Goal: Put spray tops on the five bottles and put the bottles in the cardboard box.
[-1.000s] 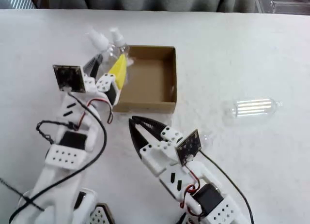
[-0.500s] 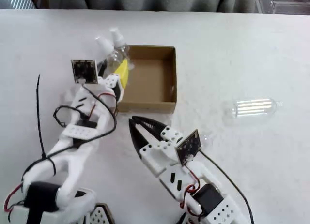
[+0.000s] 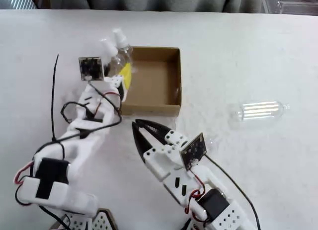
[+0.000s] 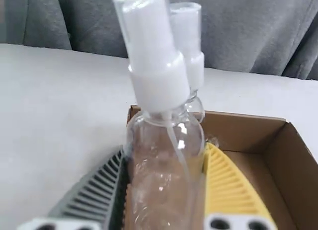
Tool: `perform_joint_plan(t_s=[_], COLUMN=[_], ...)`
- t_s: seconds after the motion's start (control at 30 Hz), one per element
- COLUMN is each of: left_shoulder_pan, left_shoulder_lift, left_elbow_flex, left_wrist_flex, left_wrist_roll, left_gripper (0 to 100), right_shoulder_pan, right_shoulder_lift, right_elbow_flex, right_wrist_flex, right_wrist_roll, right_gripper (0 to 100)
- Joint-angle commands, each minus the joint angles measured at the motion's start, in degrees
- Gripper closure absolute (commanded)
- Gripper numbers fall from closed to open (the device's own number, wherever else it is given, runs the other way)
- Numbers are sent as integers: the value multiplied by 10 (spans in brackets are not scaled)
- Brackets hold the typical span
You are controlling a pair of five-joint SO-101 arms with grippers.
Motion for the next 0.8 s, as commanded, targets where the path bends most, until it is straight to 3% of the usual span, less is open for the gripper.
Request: perform_joint_plan(t_s=[0.0,0.5,0.77], left_shoulder_pan=[-12,-6,-5], left_shoulder_lift=[14,68,82], left_elbow_flex=[-33,-33,-33], left_wrist_flex=[-47,-78,-78], left_wrist_roll=[0,-1,-36], left_gripper=[978,976,976], right_shoulder_pan=[-1,0,0], right_shoulder_lift=[-3,-3,-3], right_elbow_flex=[4,4,4], right_wrist_flex=[3,3,2], right_wrist_roll=[5,5,5], right_gripper=[983,983,983])
